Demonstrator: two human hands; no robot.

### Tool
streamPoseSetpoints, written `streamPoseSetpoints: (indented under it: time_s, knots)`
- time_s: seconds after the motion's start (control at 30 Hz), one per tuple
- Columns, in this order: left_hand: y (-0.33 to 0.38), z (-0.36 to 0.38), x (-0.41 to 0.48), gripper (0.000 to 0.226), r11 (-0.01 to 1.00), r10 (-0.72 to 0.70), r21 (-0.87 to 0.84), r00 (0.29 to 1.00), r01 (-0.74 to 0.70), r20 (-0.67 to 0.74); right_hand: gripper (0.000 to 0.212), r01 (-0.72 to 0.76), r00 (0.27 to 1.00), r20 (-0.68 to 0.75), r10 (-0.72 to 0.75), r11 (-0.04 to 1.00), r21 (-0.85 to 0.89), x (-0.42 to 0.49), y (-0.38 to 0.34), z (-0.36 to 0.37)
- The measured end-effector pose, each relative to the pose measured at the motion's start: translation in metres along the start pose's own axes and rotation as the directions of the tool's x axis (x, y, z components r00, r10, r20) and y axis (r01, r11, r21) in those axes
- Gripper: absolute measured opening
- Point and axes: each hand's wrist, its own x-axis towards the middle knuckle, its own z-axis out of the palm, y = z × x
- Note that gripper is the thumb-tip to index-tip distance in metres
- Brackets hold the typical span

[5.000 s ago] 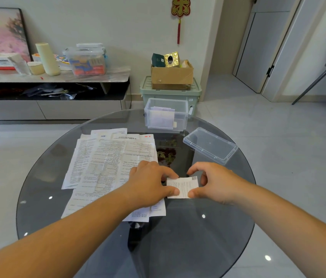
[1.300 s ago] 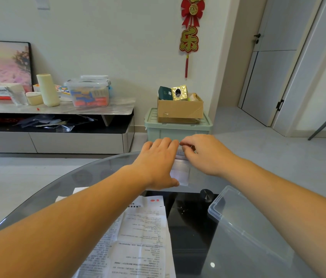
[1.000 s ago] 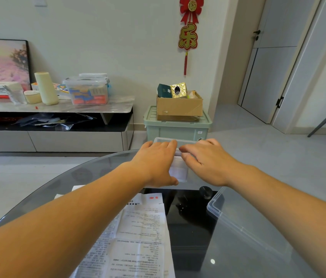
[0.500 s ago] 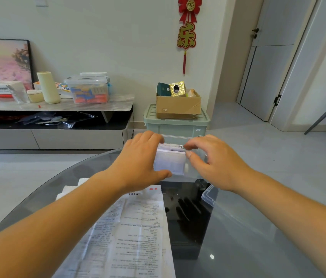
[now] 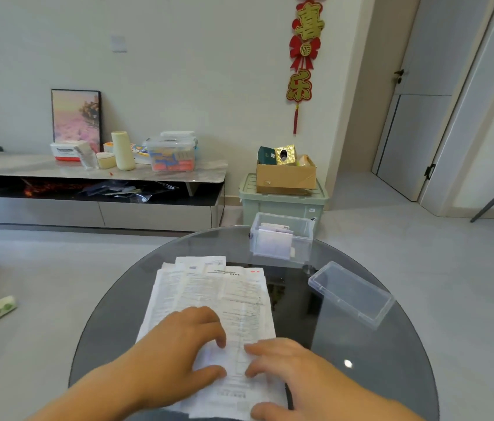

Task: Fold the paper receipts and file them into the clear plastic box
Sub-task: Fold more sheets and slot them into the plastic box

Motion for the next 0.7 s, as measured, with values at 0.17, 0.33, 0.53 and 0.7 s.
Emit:
streamPoseSetpoints:
  time_s: [0.17,0.33,0.53,0.7]
  knots:
    - [0.015,0.009,-0.031,0.077,0.997,-0.060,-0.050,0.990,0.066,0.125,0.062,-0.075,0.997,-0.023,0.075,0.997,-0.013,-0.020,-0.011,0.018]
    - [0.029,0.015,-0.045,0.070,0.979,-0.101,-0.167,0.991,0.114,0.086,0.062,-0.099,0.987,-0.130,0.090,0.993,-0.067,-0.030,-0.007,0.031]
    - [0.035,0.021,-0.046,0.054,0.988,-0.032,-0.150,0.997,0.042,0.067,0.070,-0.036,0.985,-0.175,0.015,0.993,-0.115,-0.036,0.004,0.040]
    - [0.039,0.023,-0.047,0.040,0.986,0.009,-0.165,0.999,0.000,0.052,0.055,0.026,0.988,-0.146,-0.053,0.984,-0.177,-0.043,0.008,0.045]
